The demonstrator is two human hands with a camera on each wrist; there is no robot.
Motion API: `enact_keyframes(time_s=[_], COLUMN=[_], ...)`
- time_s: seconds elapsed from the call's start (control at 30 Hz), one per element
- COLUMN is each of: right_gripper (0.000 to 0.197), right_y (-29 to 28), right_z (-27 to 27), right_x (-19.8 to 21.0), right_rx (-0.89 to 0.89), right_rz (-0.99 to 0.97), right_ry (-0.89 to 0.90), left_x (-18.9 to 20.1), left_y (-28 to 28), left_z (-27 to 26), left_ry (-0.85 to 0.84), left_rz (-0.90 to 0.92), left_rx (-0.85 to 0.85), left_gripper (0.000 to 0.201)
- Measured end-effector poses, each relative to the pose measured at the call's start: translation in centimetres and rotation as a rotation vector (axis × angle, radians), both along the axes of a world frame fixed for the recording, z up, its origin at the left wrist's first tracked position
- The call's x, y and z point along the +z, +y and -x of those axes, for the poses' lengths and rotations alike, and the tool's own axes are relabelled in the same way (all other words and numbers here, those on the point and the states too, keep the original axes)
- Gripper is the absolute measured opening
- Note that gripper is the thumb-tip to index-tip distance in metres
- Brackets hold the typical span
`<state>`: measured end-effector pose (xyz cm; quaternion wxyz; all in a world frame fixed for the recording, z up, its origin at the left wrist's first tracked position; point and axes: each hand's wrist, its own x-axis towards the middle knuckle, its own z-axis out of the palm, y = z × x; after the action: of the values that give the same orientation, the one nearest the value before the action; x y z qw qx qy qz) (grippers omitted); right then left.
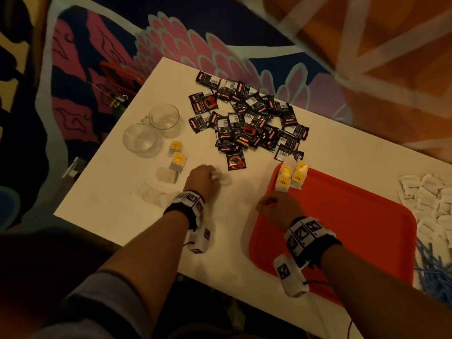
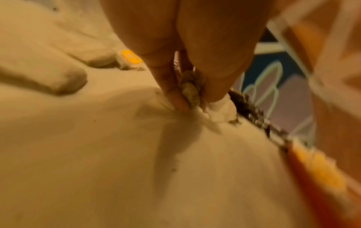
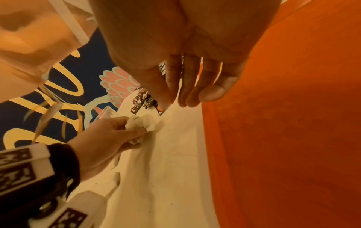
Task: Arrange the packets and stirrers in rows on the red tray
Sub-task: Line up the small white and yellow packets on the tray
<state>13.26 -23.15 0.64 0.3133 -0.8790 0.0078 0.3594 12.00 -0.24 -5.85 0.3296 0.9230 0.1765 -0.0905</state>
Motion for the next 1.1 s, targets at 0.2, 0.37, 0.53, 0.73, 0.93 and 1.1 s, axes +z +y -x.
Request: enact_keyframes(time_s=[0.2, 0.37, 0.53, 0.73, 0.93, 1.1], right_gripper=[0.002, 0.021, 0.015, 0.027, 0.03, 0.035], right_y=[2.3, 2.5, 0.7, -1.8, -4.2, -6.1], right_z=[-0.9, -2.4, -3.3, -4.9, -5.4, -5.4], right_x=[2.3, 6.8, 11.9, 15.7, 18.7, 19.2], right_rx=[-0.018, -0.319, -0.477, -0.246, -0.155, -0.176], right_rz=[-0.211, -0.497, -0.835, -0.633, -0.458, -0.452], right_ry=[-0.074, -0.079, 0.126, -0.251, -0.488, -0.506], left_x=[5.4, 11.1, 15.7, 19.8, 22.8, 22.9], left_y=[-2.2, -5.2, -8.0, -11.2, -14.2, -15.7], left_z=[1.0, 0.5, -0.3, -1.6, -2.6, -3.6], left_ry=[-0.051, -0.174, -0.234, -0.176, -0.009, 0.144], left_rz=[0.664, 1.21, 1.425, 1.604, 1.772, 1.766], left_rx=[0.208, 0.377, 0.405, 0.456, 0.529, 0.436], left_gripper=[0.004, 0.011, 0.016, 0.041, 0.033, 0.067])
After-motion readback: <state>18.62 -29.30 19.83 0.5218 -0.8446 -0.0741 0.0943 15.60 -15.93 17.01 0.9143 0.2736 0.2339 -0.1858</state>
